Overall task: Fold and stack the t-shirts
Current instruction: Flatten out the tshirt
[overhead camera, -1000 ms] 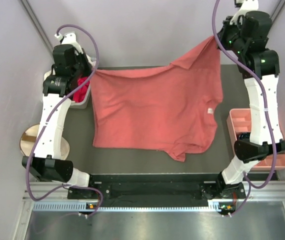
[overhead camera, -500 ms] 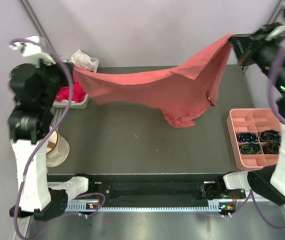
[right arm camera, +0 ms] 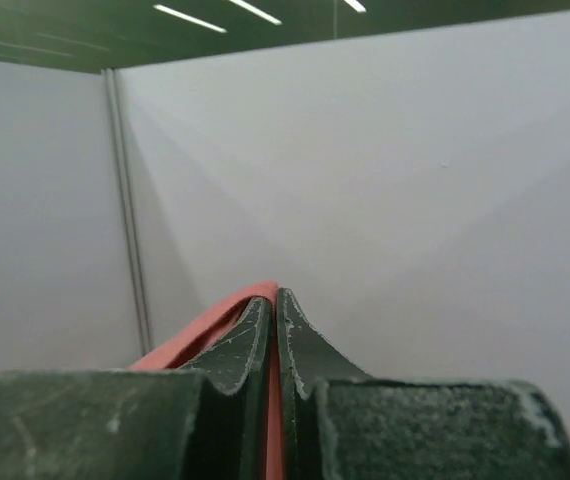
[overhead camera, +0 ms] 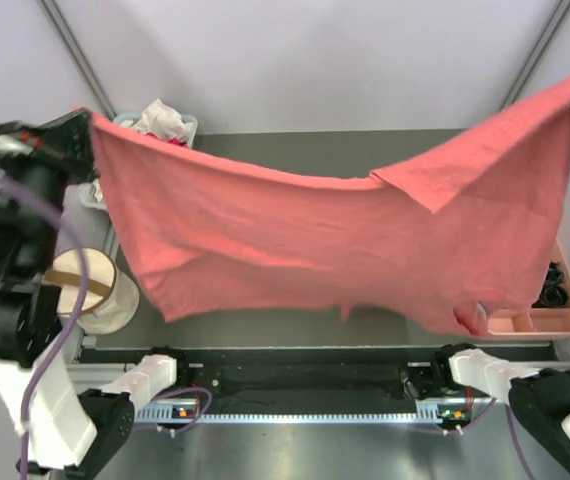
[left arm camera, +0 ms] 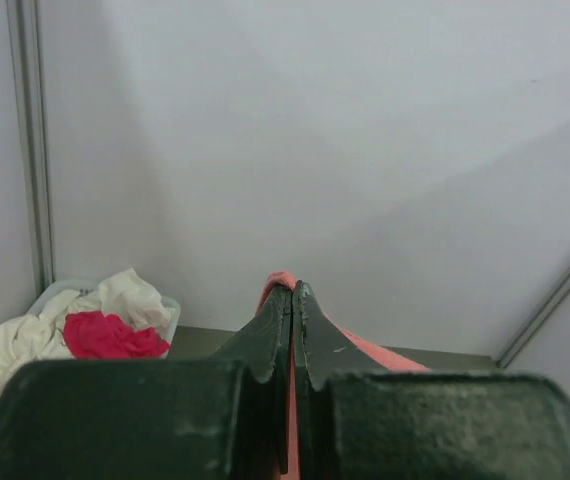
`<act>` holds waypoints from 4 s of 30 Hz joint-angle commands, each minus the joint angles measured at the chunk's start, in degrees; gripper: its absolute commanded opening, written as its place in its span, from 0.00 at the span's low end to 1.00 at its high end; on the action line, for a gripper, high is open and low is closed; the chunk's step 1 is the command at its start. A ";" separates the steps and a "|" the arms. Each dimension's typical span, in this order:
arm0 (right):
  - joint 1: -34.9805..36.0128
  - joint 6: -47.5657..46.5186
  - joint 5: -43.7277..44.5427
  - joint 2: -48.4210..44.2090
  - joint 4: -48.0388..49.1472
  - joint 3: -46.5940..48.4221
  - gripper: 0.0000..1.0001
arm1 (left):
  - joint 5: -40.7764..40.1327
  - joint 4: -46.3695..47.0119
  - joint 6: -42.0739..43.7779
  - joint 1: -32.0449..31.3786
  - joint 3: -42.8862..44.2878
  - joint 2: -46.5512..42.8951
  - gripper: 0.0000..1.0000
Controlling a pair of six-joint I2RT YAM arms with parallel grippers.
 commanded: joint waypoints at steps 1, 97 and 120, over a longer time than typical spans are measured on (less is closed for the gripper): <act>0.08 -3.55 6.97 9.72 3.06 -6.29 0.00 | -5.90 8.30 1.68 0.09 -11.29 9.02 0.00; -14.52 -1.01 19.20 81.35 36.71 -6.91 0.00 | -26.22 62.73 -5.09 -11.60 -54.73 43.06 0.99; -13.03 1.80 16.23 72.05 39.74 -15.70 0.97 | -27.45 63.26 -4.82 -13.62 -57.90 40.08 0.99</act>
